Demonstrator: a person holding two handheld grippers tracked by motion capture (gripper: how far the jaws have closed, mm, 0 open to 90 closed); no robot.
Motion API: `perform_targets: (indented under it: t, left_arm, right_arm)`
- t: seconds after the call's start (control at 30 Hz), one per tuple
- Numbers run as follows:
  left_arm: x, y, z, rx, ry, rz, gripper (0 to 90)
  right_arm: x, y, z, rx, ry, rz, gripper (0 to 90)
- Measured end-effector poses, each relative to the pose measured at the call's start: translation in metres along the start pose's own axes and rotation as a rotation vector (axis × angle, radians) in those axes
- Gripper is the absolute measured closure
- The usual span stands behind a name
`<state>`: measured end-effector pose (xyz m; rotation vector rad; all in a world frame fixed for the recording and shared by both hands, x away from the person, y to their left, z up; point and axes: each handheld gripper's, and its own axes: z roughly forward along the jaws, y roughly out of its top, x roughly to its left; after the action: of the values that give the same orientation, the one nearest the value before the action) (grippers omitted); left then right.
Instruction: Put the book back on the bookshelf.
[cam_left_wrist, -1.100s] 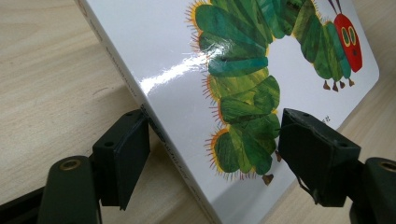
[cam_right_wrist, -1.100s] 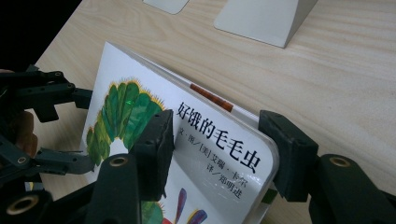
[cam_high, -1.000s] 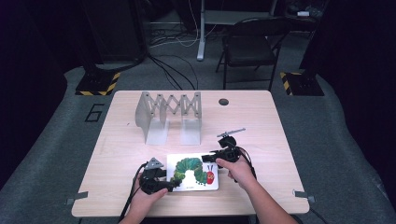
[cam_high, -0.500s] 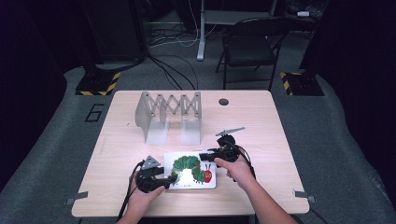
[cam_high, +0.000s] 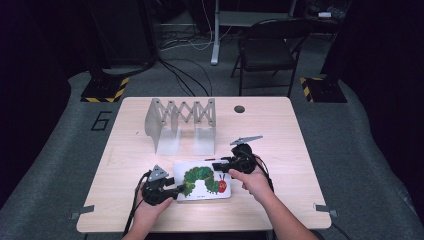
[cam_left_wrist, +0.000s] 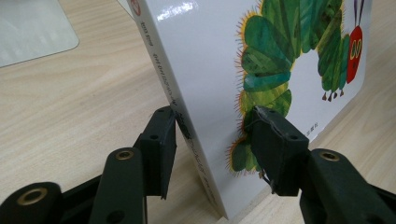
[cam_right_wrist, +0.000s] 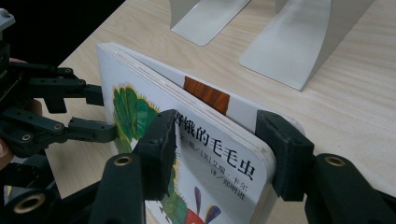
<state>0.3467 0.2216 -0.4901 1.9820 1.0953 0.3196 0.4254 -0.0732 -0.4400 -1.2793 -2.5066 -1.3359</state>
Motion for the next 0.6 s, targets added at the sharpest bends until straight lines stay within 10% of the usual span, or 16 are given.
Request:
perform_targets:
  t: [0.6]
  left_arm:
    - [-0.0059, -0.001, -0.0065, -0.007, 0.025, 0.073, 56.3]
  right_arm:
    - [0.0083, -0.0013, -0.0077, 0.014, -0.015, -0.075, 48.6]
